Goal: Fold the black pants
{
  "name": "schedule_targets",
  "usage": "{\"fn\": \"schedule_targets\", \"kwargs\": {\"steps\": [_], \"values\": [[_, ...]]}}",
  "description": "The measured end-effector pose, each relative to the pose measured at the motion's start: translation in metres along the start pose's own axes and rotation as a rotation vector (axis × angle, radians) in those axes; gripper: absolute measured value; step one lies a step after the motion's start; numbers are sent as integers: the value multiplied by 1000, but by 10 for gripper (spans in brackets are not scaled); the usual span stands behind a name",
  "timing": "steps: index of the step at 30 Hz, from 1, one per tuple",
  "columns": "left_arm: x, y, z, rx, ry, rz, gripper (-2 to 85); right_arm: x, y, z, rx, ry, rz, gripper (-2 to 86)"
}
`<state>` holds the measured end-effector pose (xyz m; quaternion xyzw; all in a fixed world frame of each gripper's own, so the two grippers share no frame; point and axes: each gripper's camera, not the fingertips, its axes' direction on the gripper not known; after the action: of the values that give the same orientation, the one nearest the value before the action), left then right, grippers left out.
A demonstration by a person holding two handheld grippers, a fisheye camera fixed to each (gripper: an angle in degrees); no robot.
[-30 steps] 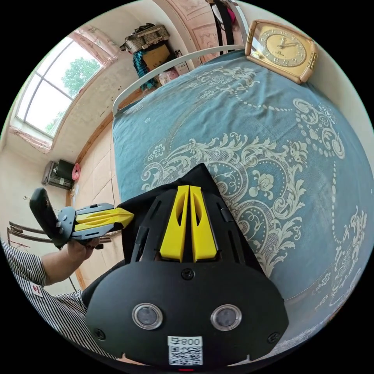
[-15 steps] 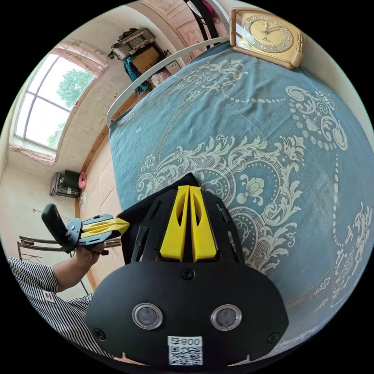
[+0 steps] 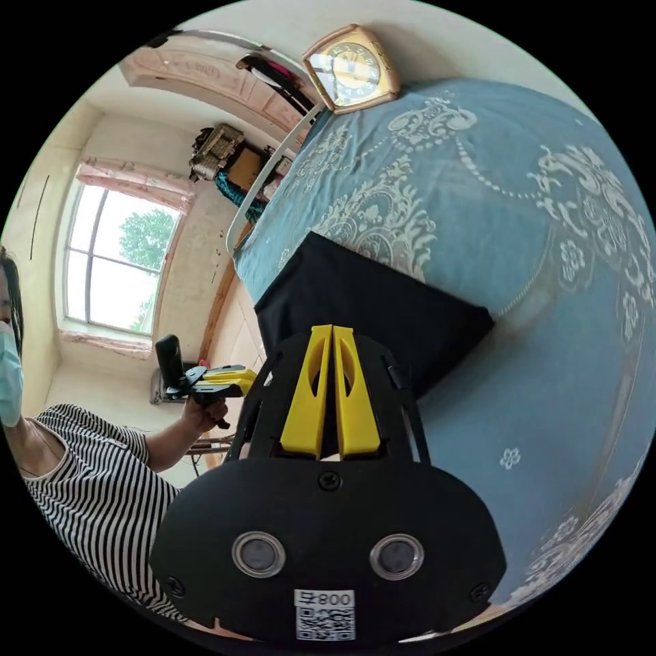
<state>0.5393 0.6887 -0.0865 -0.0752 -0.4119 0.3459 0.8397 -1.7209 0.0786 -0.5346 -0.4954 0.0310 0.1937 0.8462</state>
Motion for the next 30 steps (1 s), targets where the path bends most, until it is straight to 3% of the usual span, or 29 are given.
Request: {"fn": "schedule_targets", "kwargs": {"steps": [4,7,12,19,30], "values": [[6,-13,38,-117,183,-14,71,45,58,3,14,-75,172,37],[7,-26,65,-253,206,-32,79,77,94,15,18,-167,273,60],[1,-44,88,-326,253,-78,50,121,132,48,6,-316,364,80],[2,-50,87,-280,241,-80,9,162,152,86,-5,-438,398,80],[-3,-42,69,-193,285,-116,21,212,175,132,9,-567,443,42]]}}
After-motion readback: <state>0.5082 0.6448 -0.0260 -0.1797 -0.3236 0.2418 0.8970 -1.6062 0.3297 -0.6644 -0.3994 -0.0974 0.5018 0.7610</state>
